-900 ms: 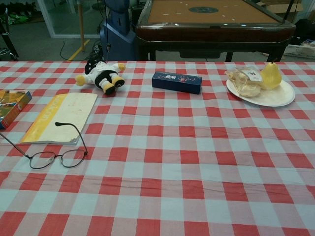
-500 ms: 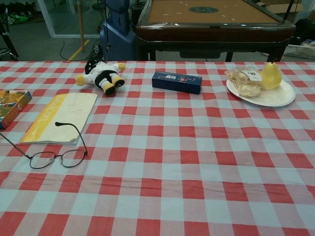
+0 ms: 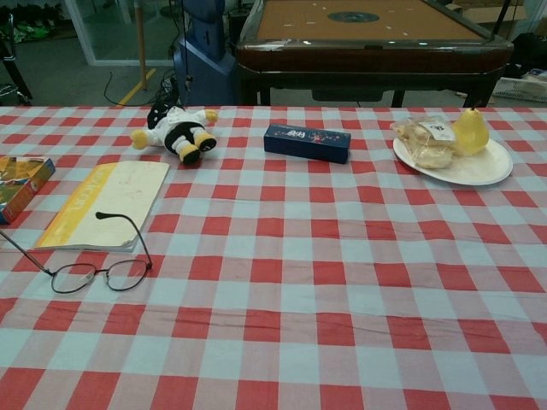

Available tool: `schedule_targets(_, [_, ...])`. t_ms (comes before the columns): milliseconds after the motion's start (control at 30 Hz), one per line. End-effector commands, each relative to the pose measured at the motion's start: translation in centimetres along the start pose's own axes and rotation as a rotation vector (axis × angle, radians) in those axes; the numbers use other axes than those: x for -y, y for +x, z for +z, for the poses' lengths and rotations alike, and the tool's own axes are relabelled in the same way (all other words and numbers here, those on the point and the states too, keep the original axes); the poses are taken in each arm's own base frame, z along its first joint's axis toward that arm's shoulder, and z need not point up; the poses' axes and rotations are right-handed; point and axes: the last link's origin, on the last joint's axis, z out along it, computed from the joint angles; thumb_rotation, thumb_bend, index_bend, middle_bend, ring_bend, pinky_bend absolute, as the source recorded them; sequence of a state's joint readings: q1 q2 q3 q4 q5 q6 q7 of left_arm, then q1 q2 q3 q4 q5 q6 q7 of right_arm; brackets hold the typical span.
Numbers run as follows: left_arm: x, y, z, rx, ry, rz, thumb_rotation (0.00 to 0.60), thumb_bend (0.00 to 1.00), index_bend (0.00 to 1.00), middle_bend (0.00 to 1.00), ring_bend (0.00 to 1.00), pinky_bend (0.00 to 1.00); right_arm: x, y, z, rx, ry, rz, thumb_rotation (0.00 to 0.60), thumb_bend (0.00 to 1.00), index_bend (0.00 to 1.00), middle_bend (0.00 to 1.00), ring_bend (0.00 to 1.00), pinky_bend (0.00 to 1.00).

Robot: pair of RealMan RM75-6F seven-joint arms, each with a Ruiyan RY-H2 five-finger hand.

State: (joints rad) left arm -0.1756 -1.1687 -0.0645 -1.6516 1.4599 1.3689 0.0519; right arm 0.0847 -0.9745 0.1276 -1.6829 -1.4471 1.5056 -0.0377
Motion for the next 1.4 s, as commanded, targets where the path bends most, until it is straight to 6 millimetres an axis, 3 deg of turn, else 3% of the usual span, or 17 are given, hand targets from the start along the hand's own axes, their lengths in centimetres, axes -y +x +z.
schedule_targets(33, [-0.1,-0.6,0.6,0.046,-0.027,0.032,0.600,0.40,0.27,0.85,0.77,0.82,0.2,0.0,0.1,0.004,0.004,0.000,0.600,0.41,0.00,0.26,0.18,0.18])
schedule_targets(133, [0.0,-1.1,0.9,0.127,-0.031,0.100,0.600,0.39,0.35,0.99,0.91,0.93,0.3,-0.1,0.0,0.007,0.007,0.001,0.600,0.41,0.00,0.25,0.18,0.18])
schedule_targets(367, [-0.3,-2.0,1.1,0.245,-0.017,0.179,0.600,0.40,0.41,1.00,0.95,0.97,0.4,-0.2,-0.1,0.014,0.006,0.002,0.600,0.41,0.00,0.26,0.18,0.18])
schedule_targets(467, [-0.6,-2.5,0.8,0.280,-0.015,0.188,0.600,0.40,0.38,1.00,0.96,0.97,0.4,-0.3,-0.1,0.015,0.007,0.003,0.600,0.41,0.00,0.26,0.18,0.18])
schedule_targets(633, [-1.4,-3.2,0.1,0.296,-0.012,0.187,0.600,0.40,0.12,1.00,0.96,0.97,0.3,-0.5,-0.3,0.022,0.001,0.005,0.600,0.41,0.00,0.26,0.19,0.18])
schedule_targets(733, [-1.7,-3.6,-0.5,0.299,-0.010,0.199,0.600,0.40,0.07,1.00,0.96,0.97,0.2,-0.6,-0.5,0.025,-0.004,0.007,0.600,0.41,0.00,0.26,0.19,0.18])
schedule_targets(1133, [-1.6,-4.5,-1.9,0.342,0.022,0.181,0.600,0.40,0.06,1.00,0.96,0.97,0.1,-0.8,-0.7,0.032,-0.005,0.012,0.600,0.41,0.00,0.26,0.20,0.18])
schedule_targets(1300, [-1.8,-4.6,-2.0,0.374,0.005,0.200,0.600,0.39,0.17,1.00,0.96,0.97,0.2,-0.7,-0.8,0.030,-0.004,0.013,0.600,0.41,0.00,0.26,0.20,0.18])
schedule_targets(1400, [-2.3,-4.7,-1.5,0.393,-0.005,0.214,0.600,0.40,0.17,1.00,0.96,0.97,0.1,-0.6,-0.9,0.029,-0.007,0.012,0.600,0.41,0.00,0.26,0.20,0.18])
